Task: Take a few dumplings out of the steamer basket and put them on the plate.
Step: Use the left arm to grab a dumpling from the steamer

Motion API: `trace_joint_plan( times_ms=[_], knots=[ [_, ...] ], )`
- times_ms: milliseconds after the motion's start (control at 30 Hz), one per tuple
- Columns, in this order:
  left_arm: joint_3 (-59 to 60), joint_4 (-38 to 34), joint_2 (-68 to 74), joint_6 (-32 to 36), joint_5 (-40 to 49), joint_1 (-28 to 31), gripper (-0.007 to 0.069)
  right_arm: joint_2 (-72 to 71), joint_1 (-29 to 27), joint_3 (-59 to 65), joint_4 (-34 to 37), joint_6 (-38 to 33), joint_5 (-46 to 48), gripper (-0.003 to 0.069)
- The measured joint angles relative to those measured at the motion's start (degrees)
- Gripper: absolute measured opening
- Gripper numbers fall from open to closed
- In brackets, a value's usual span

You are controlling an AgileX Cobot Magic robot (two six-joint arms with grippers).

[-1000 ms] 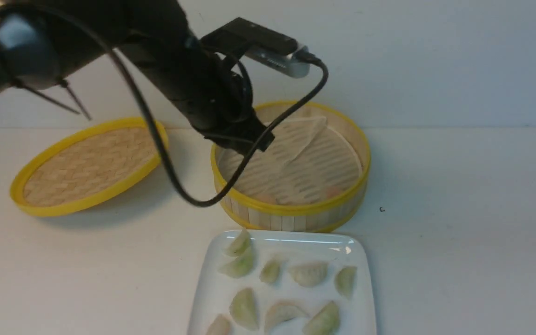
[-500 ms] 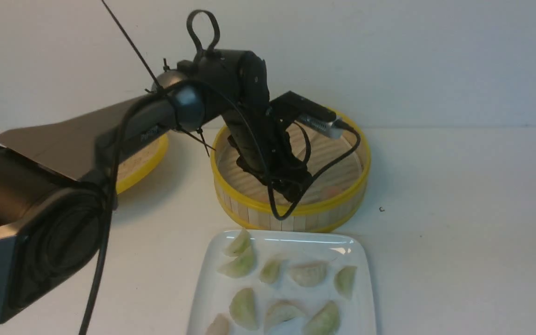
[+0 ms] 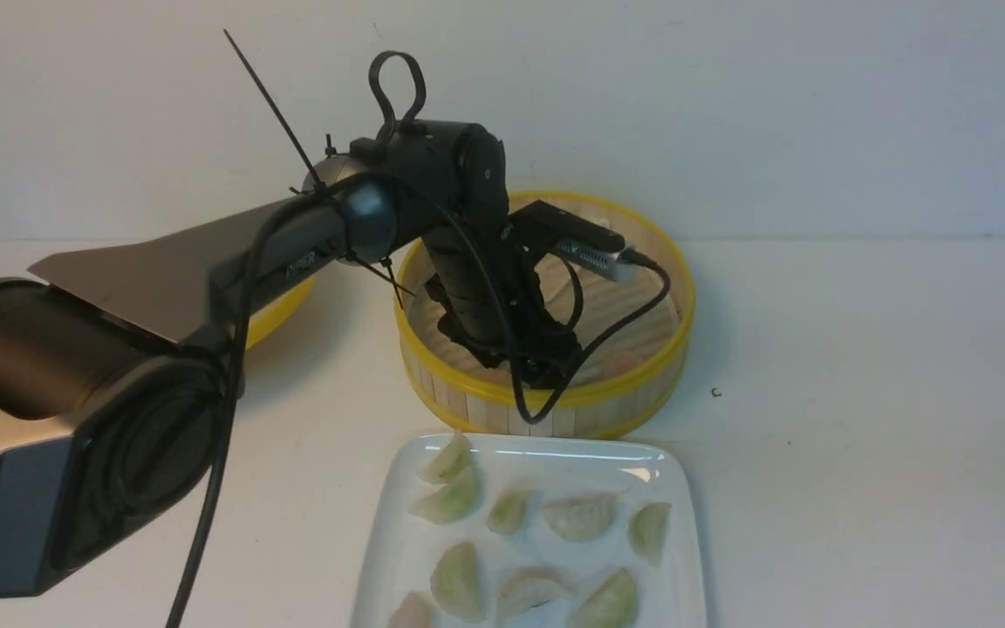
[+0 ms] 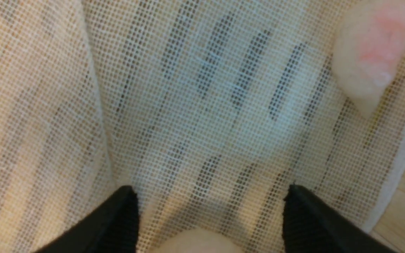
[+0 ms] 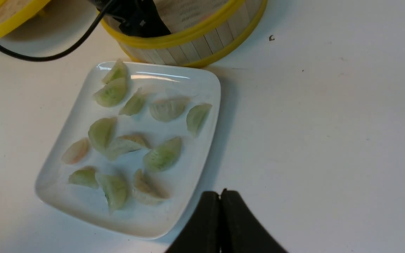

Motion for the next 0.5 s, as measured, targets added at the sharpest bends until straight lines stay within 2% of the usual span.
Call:
trace_joint_plan(
  times_ms=[100, 200, 267, 367, 500],
  knots=[
    [0.00, 1.22, 0.11, -2.13, -1.17, 0.00, 0.0344, 0.00, 0.00, 0.00, 0.00, 0.00, 0.06, -0.0015],
    [-0.47, 1.38, 0.25, -3.14, -1.51, 0.07, 0.0123, 0.00, 0.00, 0.00, 0.00, 0.00, 0.35, -0.0015],
    [-1.59, 1.32, 0.75, -3.26, -1.04, 0.07, 0.0043, 0.00, 0.00, 0.00, 0.00, 0.00, 0.55, -0.0015],
    [-4.69, 1.26, 1.29, -3.30, 0.79, 0.07, 0.0001, 0.00, 0.00, 0.00, 0.00, 0.00, 1.08, -0.0015],
    [-11.46, 2.28, 1.33, -3.66, 5.25, 0.07, -0.0006, 0.00, 0.00, 0.00, 0.00, -0.40, 1.93, -0.0015]
  ],
)
